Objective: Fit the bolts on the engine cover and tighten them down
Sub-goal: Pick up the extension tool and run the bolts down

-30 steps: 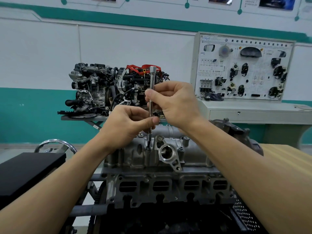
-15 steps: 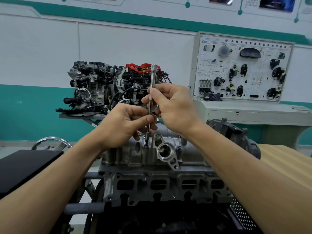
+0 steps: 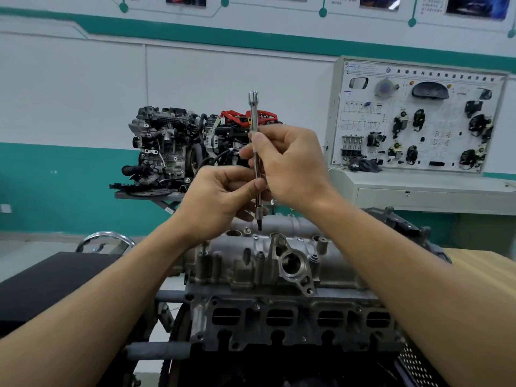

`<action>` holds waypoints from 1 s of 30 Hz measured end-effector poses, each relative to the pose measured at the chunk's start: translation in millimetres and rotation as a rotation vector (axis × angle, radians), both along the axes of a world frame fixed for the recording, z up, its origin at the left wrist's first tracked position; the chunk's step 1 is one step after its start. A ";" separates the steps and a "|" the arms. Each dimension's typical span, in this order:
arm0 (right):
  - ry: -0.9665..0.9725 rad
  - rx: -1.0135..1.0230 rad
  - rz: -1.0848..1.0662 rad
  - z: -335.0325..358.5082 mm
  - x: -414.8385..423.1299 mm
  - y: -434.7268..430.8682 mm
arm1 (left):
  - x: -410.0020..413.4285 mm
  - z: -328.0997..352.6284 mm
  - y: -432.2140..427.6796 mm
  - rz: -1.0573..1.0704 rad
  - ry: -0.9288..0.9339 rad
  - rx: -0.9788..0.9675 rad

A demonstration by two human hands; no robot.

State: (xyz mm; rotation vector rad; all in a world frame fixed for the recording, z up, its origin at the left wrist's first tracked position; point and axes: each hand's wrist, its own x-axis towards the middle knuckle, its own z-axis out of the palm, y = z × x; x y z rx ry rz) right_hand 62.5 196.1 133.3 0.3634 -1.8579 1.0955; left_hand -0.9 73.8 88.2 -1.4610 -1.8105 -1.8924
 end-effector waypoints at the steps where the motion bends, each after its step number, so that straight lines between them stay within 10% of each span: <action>1: -0.001 -0.009 0.043 6.9 -1.2 -3.8 | -1.0 6.0 -4.7 0.005 -0.002 0.016; 30: -0.031 -0.117 0.520 -28.0 -60.6 -25.3 | -19.7 -32.1 -44.0 0.080 -0.119 0.168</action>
